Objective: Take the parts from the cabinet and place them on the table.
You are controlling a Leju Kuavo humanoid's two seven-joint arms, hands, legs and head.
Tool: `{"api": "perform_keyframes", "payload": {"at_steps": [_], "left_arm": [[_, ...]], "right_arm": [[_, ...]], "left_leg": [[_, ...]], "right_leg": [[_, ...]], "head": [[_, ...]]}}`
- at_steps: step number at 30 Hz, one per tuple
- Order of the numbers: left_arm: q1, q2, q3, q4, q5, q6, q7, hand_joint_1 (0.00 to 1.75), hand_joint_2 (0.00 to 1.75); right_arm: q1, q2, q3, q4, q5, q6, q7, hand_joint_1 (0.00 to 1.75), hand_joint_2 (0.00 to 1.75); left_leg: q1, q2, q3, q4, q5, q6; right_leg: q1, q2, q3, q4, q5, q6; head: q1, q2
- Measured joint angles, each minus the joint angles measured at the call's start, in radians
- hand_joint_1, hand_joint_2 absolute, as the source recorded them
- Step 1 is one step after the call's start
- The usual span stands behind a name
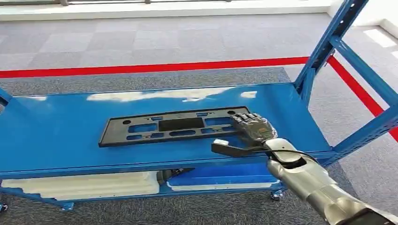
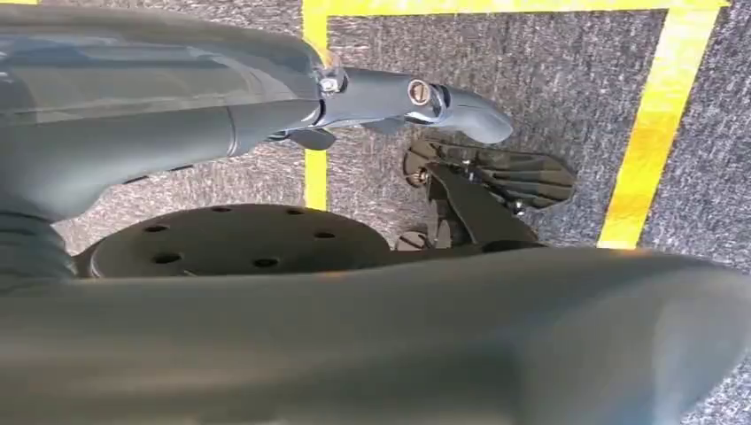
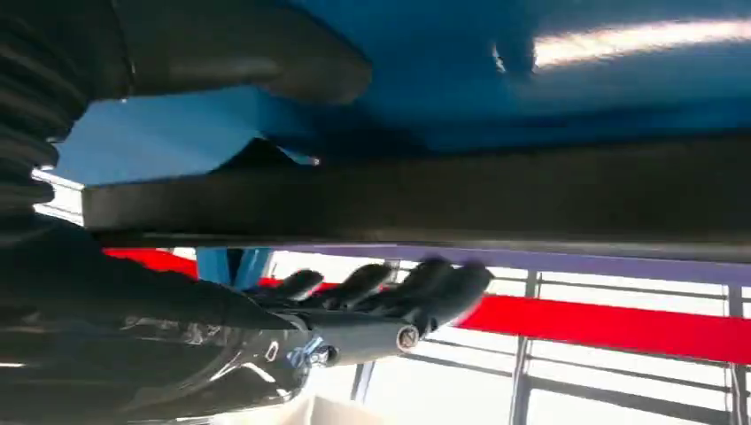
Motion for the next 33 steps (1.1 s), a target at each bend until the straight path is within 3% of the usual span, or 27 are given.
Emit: {"api": "perform_keyframes", "payload": {"at_steps": [25, 29, 33], "left_arm": [[-0.002, 0.0, 0.0, 0.0, 0.003, 0.002, -0.016, 0.0, 0.0], [-0.002, 0.0, 0.0, 0.001, 0.003, 0.003, -0.018, 0.0, 0.0], [-0.002, 0.0, 0.0, 0.001, 0.003, -0.003, -0.06, 0.0, 0.0]], "right_arm": [[0.097, -0.016, -0.124, -0.115, 0.006, -0.085, -0.074, 1.75, 1.75], [0.129, -0.019, -0.156, -0.157, -0.061, -0.109, -0.113, 1.75, 1.75], [0.196, -0.021, -0.207, -0.242, -0.216, -0.113, -0.182, 1.75, 1.75]], "left_leg": [[0.0, 0.0, 0.0, 0.0, 0.0, 0.0], [0.0, 0.0, -0.001, 0.0, 0.0, 0.0], [0.0, 0.0, -0.003, 0.0, 0.0, 0.0]], "right_leg": [[0.0, 0.0, 0.0, 0.0, 0.0, 0.0], [0.0, 0.0, -0.001, 0.0, 0.0, 0.0], [0.0, 0.0, -0.003, 0.0, 0.0, 0.0]], "head": [[0.0, 0.0], [0.0, 0.0], [0.0, 0.0]]}}
